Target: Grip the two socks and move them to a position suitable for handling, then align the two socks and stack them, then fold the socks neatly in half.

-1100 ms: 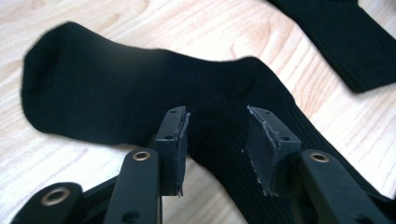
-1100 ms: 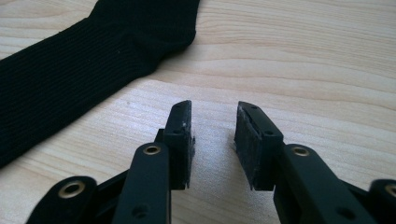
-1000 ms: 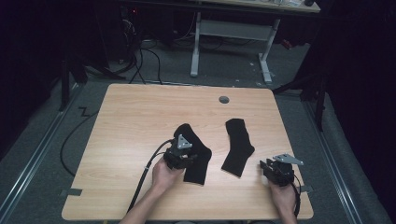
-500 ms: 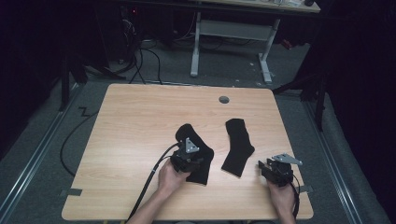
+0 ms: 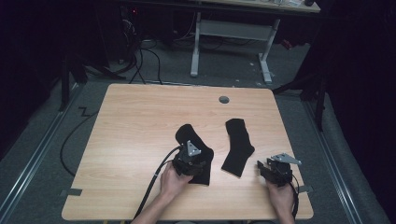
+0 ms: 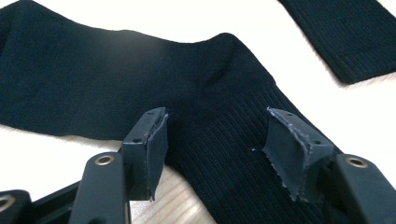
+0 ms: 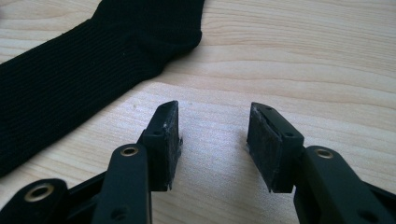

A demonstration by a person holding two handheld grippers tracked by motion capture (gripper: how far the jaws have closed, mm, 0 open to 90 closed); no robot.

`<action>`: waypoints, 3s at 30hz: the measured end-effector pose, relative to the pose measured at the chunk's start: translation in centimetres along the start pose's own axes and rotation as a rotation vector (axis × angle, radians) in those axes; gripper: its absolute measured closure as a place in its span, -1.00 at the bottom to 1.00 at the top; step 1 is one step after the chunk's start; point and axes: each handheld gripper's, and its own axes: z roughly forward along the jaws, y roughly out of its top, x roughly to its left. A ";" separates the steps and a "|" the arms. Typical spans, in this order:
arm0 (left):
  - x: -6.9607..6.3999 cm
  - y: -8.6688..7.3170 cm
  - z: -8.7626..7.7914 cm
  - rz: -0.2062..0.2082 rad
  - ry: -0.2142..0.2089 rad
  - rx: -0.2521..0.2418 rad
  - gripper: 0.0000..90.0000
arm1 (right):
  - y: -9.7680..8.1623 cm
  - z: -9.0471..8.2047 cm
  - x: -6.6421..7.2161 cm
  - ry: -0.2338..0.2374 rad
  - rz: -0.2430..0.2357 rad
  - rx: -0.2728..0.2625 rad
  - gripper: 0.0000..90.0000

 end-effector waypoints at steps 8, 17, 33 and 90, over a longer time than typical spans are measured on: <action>0.5 0.0 -0.2 -0.027 -0.008 -0.021 -0.17 | 0.0 0.0 0.0 0.002 0.001 0.000 0.16; 1.4 0.1 -1.2 -0.047 0.009 -0.059 -0.18 | 0.0 0.0 0.0 0.004 -0.001 0.002 0.14; 3.9 -1.1 -2.8 -0.086 0.057 -0.072 -0.18 | 0.0 0.1 0.0 0.009 -0.005 0.004 0.10; 10.2 -7.9 -7.6 -0.229 0.270 -0.051 -0.25 | 1.2 0.0 0.1 0.039 -0.023 -0.002 0.41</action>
